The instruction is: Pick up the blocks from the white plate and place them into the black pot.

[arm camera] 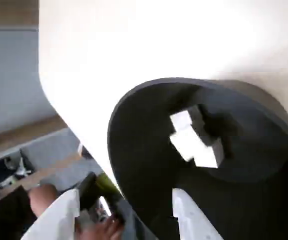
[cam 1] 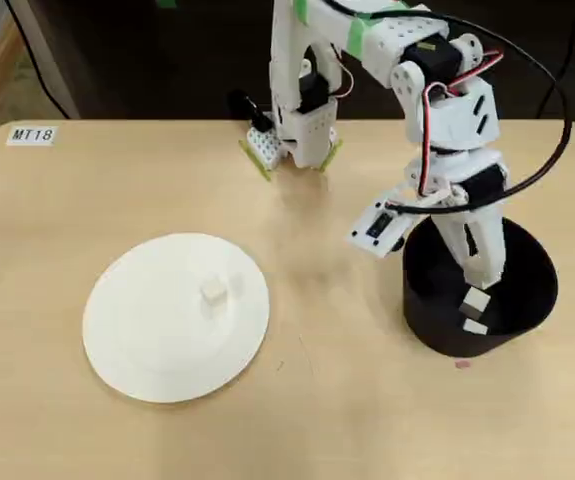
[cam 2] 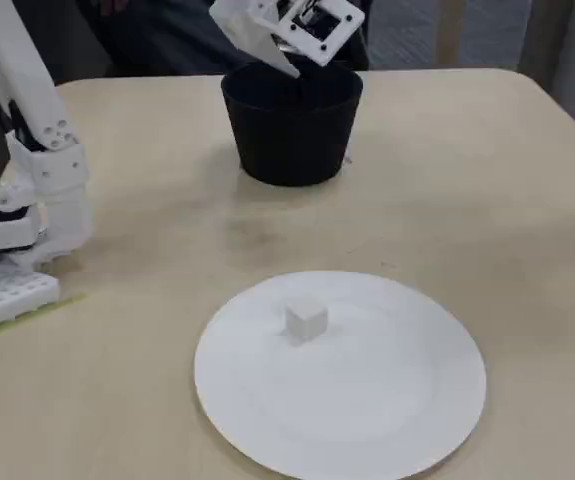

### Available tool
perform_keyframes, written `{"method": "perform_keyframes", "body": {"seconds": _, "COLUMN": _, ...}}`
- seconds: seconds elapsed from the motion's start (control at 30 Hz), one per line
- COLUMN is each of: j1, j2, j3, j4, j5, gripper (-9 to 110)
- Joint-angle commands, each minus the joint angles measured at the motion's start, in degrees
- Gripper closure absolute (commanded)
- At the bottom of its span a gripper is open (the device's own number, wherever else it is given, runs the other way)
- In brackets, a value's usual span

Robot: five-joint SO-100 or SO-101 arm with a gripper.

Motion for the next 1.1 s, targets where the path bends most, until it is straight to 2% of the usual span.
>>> {"method": "perform_keyframes", "body": {"seconds": 0.0, "j1": 1.05, "j2": 4.48, "j3": 0.18, "j4": 0.70, "j5": -0.44, "gripper": 73}}
{"method": "perform_keyframes", "body": {"seconds": 0.03, "j1": 1.49, "j2": 5.36, "j3": 0.44, "j4": 1.05, "j5": -0.44, "gripper": 78}}
{"method": "perform_keyframes", "body": {"seconds": 0.13, "j1": 5.45, "j2": 7.91, "j3": 1.23, "j4": 2.90, "j5": 1.23, "gripper": 103}}
{"method": "perform_keyframes", "body": {"seconds": 0.17, "j1": 7.47, "j2": 8.35, "j3": 1.23, "j4": 3.87, "j5": 1.32, "gripper": 104}}
{"method": "perform_keyframes", "body": {"seconds": 0.33, "j1": 19.95, "j2": 10.72, "j3": 1.32, "j4": 7.91, "j5": 1.32, "gripper": 104}}
{"method": "perform_keyframes", "body": {"seconds": 0.53, "j1": 35.07, "j2": 11.25, "j3": 2.11, "j4": 15.56, "j5": 8.88, "gripper": 104}}
{"method": "perform_keyframes", "body": {"seconds": 0.77, "j1": 43.15, "j2": 11.60, "j3": 2.46, "j4": 22.41, "j5": 21.45, "gripper": 104}}
{"method": "perform_keyframes", "body": {"seconds": 0.9, "j1": 45.62, "j2": 9.14, "j3": 4.31, "j4": 21.01, "j5": 26.63, "gripper": 104}}
{"method": "perform_keyframes", "body": {"seconds": 1.07, "j1": 49.75, "j2": 5.01, "j3": 7.38, "j4": 17.75, "j5": 27.86, "gripper": 104}}
